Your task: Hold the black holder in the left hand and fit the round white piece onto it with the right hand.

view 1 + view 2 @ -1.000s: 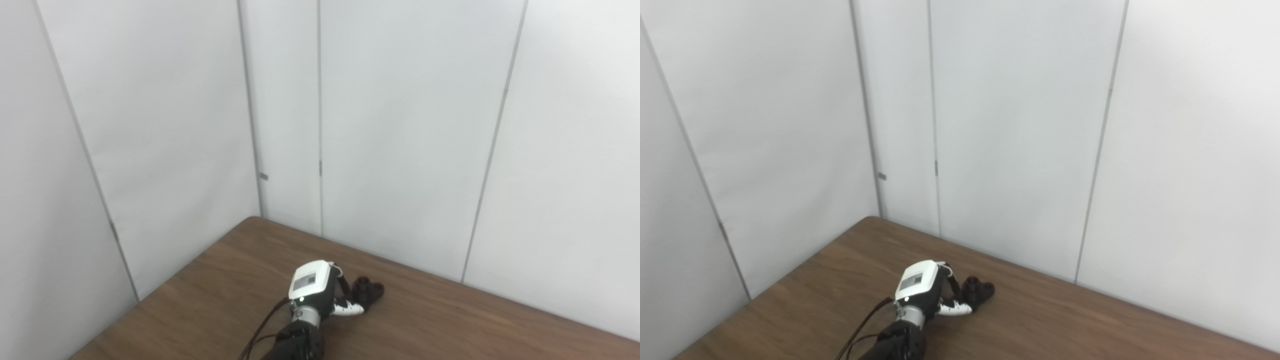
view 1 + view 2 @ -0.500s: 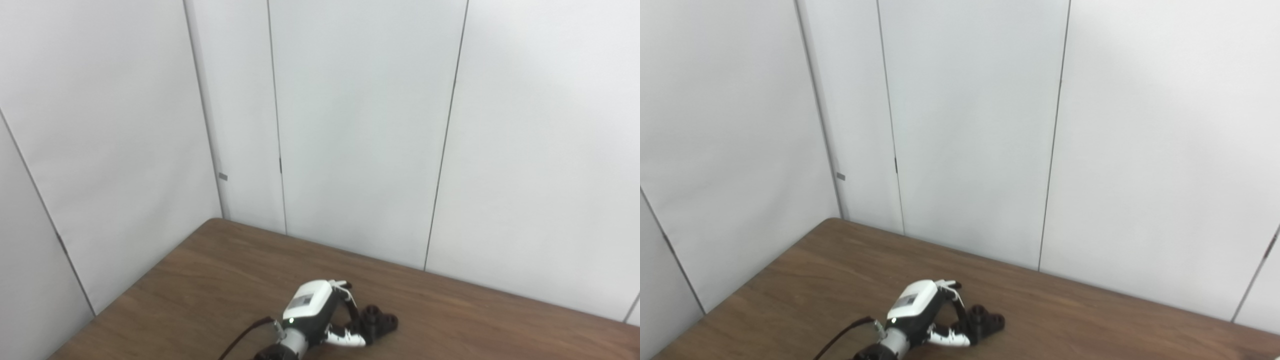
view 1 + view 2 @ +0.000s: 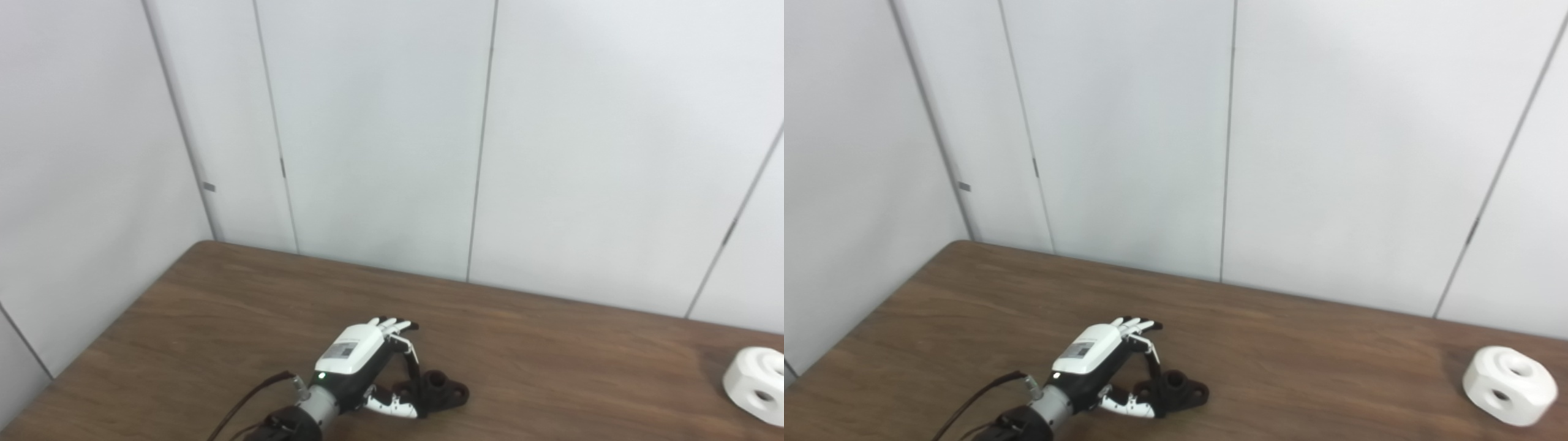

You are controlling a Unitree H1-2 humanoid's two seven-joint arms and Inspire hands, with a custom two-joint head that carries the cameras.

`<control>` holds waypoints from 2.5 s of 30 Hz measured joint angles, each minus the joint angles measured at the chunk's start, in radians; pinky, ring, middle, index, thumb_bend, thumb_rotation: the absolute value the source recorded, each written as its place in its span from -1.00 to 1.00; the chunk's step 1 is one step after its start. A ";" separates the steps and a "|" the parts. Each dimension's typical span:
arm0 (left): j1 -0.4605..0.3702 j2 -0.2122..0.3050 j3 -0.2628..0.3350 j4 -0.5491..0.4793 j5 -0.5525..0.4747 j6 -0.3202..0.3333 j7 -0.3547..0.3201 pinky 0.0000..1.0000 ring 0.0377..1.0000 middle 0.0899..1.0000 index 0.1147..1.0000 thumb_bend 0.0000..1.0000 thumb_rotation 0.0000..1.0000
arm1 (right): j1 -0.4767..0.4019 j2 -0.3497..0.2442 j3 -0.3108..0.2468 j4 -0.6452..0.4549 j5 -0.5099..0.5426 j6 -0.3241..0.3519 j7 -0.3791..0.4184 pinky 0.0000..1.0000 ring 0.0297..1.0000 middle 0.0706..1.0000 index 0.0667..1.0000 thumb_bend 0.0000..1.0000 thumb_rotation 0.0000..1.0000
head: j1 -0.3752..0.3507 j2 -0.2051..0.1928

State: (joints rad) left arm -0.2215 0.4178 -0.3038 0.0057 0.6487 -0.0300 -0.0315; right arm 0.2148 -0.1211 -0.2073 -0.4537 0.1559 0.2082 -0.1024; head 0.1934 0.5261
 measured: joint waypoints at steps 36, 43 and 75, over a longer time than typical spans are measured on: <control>0.037 0.034 0.052 -0.064 0.079 -0.102 -0.129 1.00 0.99 0.82 -0.17 0.04 -0.90 | 0.001 0.003 0.031 -0.027 -0.013 0.029 -0.014 0.40 0.68 0.65 0.62 -0.06 0.12 | -0.121 0.049; 0.019 0.034 0.048 -0.046 0.077 -0.101 -0.149 1.00 1.00 0.83 -0.17 0.04 -0.91 | 0.001 0.003 0.031 -0.021 -0.007 0.028 -0.012 0.37 0.66 0.64 0.61 -0.02 0.10 | -0.124 0.048; -0.028 0.041 -0.005 0.041 -0.049 -0.351 -0.178 1.00 1.00 0.87 -0.17 0.03 -0.91 | 0.002 0.003 0.031 -0.016 -0.014 0.029 -0.014 0.39 0.63 0.62 0.60 0.01 0.10 | -0.153 0.068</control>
State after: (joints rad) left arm -0.2490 0.4587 -0.3088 0.0471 0.6000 -0.3809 -0.2091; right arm 0.2170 -0.1184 -0.1763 -0.4693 0.1424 0.2368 -0.1166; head 0.0399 0.5937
